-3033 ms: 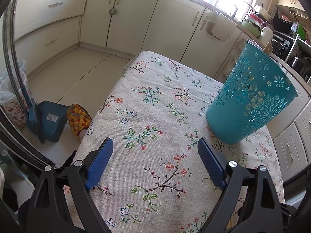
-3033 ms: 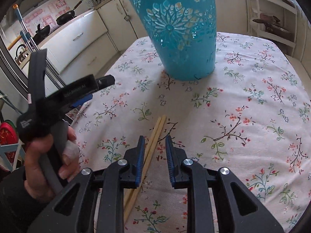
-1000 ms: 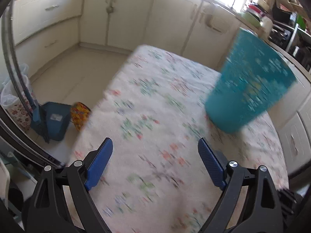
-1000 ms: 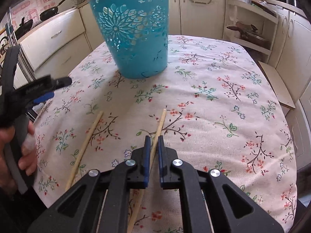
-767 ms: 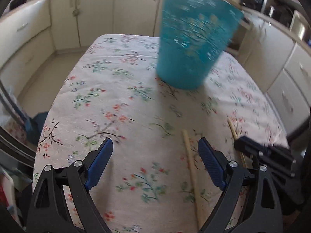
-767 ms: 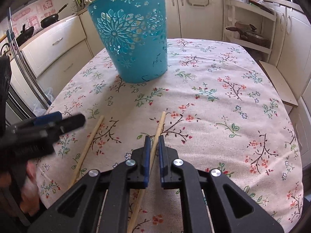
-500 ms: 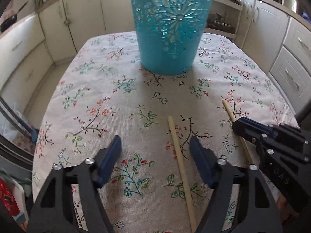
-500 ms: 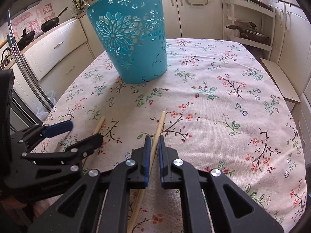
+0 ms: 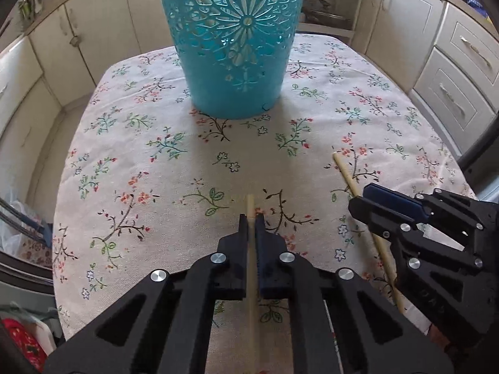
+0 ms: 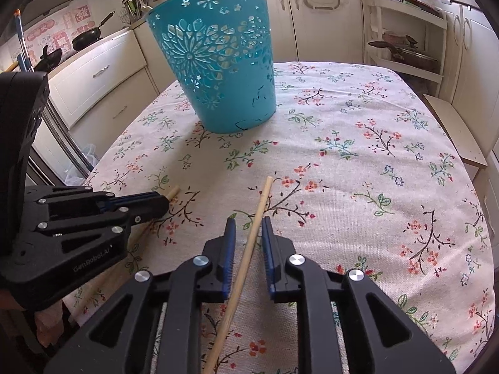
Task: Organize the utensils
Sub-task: 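Grasp a chopstick with the left gripper and drop it into the cup while the right gripper holds one, then carry the chopstick over the cup and open the right gripper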
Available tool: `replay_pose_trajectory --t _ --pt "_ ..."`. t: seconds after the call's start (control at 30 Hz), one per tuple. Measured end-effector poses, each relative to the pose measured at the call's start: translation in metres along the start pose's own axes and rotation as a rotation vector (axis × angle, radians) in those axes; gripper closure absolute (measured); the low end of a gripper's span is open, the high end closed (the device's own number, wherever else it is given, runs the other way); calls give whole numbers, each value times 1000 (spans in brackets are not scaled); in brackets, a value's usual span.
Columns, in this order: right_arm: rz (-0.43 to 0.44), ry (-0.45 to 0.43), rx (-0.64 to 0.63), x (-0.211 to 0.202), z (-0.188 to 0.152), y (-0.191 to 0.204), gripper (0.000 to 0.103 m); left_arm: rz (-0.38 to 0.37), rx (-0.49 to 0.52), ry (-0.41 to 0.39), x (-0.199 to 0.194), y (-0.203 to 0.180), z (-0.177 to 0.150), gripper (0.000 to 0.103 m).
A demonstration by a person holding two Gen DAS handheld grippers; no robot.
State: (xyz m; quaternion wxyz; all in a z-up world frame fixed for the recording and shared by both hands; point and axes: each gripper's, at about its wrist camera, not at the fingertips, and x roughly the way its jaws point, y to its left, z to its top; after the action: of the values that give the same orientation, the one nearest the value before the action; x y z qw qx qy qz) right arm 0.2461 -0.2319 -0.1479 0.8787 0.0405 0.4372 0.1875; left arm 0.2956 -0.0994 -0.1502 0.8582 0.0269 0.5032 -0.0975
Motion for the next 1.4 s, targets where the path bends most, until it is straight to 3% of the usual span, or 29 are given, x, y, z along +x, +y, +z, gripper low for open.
replay_pose_trajectory --t 0.17,0.33,0.57,0.7,0.9,1.13,1.4 --pt "22 -4 19 -2 -1 -3 85 -131 -64 -9 -18 18 -7 99" --pt "48 -7 45 -2 -1 -6 85 -275 -102 -78 -72 40 0 99" --pt "68 -7 62 -3 -1 -9 85 -349 -132 -367 -174 61 72 98" --pt "77 -8 71 -3 -1 -11 85 -319 -156 -557 -197 59 126 98" --pt "105 -6 92 -3 -1 -17 85 -230 -210 -704 -170 55 185 98" --pt "150 -1 124 -1 0 -22 83 -137 -289 -762 -119 61 216 98" --pt "165 1 136 -1 1 -24 82 -73 -288 -776 -94 64 219 98"
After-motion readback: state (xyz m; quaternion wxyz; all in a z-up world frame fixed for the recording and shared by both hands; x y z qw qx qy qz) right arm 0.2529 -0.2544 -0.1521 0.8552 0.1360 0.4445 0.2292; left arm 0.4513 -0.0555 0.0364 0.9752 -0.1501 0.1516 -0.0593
